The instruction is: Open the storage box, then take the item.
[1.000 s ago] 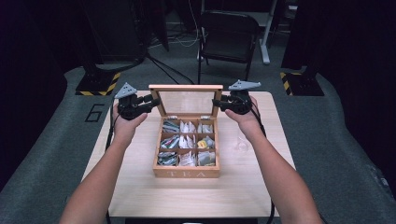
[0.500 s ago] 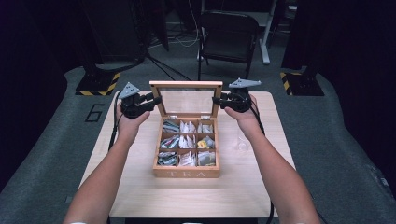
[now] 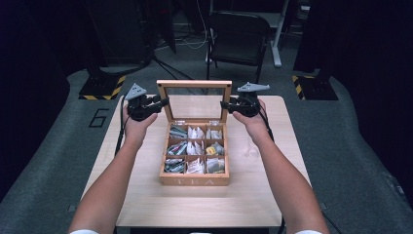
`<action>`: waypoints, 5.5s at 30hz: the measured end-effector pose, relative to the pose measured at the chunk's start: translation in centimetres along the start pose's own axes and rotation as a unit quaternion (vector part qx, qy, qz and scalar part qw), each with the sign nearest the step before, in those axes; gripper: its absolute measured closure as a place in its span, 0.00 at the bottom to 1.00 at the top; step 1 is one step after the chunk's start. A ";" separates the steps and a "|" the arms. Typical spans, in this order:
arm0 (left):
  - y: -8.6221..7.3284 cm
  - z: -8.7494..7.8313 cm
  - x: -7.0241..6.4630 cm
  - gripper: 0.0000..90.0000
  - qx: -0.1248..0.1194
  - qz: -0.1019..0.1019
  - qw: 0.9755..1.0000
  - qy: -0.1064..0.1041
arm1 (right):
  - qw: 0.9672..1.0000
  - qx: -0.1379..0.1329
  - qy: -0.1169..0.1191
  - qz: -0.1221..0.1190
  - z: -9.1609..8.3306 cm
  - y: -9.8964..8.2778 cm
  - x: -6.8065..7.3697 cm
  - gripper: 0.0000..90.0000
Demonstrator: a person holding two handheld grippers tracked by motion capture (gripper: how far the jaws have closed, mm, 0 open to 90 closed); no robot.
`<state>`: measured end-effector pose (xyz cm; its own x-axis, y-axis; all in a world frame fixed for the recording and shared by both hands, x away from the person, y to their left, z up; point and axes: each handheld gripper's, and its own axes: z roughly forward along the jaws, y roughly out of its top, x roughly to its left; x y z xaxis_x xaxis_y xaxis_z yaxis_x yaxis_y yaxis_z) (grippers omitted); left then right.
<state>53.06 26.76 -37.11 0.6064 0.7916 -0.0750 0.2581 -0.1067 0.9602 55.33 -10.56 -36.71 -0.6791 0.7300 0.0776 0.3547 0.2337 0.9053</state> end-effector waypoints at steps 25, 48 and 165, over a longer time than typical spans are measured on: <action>0.1 0.5 0.2 0.70 -0.005 -0.020 1.000 0.007 | 1.000 0.003 0.003 0.005 0.8 -0.4 -0.6 0.69; -0.5 0.0 0.4 0.67 -0.006 -0.034 0.999 -0.002 | 1.000 0.010 -0.010 0.009 1.6 0.1 -1.1 0.72; -0.6 -3.2 -0.2 0.62 -0.017 -0.038 0.999 -0.006 | 0.995 0.035 0.072 -0.057 -4.6 -6.9 6.3 0.70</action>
<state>50.42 28.57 -36.80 0.5960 0.7888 -0.1504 0.2773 -0.0265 0.9604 45.59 -10.53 -40.54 -0.8005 0.5981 0.0387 0.3104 0.3586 0.8804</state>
